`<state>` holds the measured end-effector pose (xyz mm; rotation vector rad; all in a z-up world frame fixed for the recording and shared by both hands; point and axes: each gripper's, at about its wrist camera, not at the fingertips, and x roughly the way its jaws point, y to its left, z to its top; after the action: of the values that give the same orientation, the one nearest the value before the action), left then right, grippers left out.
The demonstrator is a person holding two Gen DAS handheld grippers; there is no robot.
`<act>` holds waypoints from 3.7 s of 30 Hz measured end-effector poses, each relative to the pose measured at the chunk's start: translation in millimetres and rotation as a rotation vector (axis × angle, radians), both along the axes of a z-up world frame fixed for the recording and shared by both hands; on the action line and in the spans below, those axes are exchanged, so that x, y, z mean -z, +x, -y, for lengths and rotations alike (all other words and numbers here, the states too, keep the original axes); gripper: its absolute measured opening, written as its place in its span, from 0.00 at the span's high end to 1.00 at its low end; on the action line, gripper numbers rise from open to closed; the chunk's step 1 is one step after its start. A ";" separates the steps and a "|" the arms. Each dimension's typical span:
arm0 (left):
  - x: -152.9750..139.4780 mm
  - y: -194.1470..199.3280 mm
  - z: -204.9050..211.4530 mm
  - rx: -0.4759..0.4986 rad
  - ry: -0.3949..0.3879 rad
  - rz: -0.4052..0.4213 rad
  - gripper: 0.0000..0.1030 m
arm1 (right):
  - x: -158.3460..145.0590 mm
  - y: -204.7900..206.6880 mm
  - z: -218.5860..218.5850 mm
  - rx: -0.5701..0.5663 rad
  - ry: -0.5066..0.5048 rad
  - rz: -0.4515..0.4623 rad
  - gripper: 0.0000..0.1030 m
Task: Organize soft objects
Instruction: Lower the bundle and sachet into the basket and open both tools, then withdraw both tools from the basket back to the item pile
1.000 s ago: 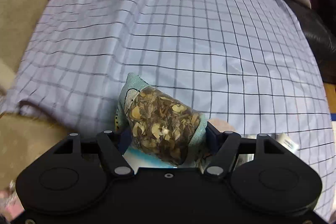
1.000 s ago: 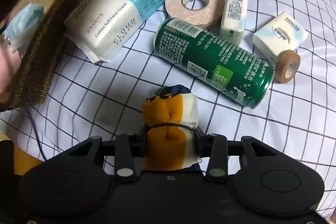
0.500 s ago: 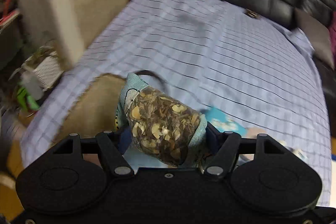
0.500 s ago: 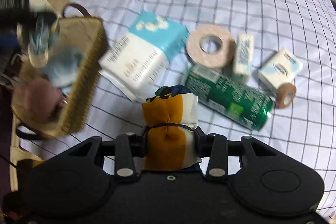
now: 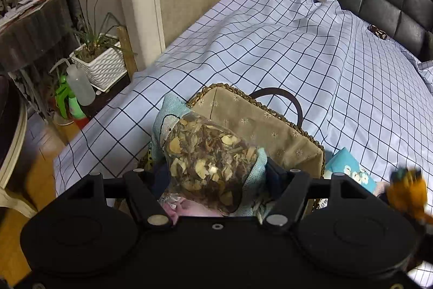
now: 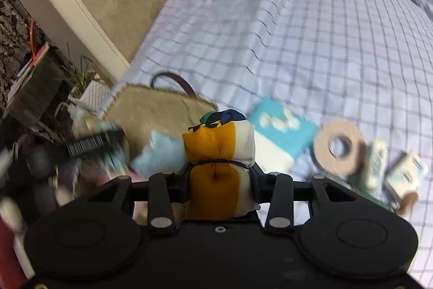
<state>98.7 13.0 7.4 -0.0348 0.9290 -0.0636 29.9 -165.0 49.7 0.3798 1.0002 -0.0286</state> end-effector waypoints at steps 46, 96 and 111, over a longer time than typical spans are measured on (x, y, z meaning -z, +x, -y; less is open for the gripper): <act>4.3 -0.4 -12.5 -0.113 0.100 -0.011 0.12 | 28.2 93.9 -29.4 -0.041 -0.029 -0.053 0.43; 22.3 -96.1 178.7 0.510 0.078 -0.119 0.04 | 146.9 -80.8 226.1 0.443 -0.132 -0.361 0.41; 22.4 -90.6 170.1 0.513 0.041 -0.147 0.04 | 152.3 -67.8 199.7 0.351 -0.191 -0.405 0.84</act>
<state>8.1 -157.1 -15.0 0.2408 1.0678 -0.5229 -37.9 -364.6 -102.6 0.3782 1.3059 -0.5321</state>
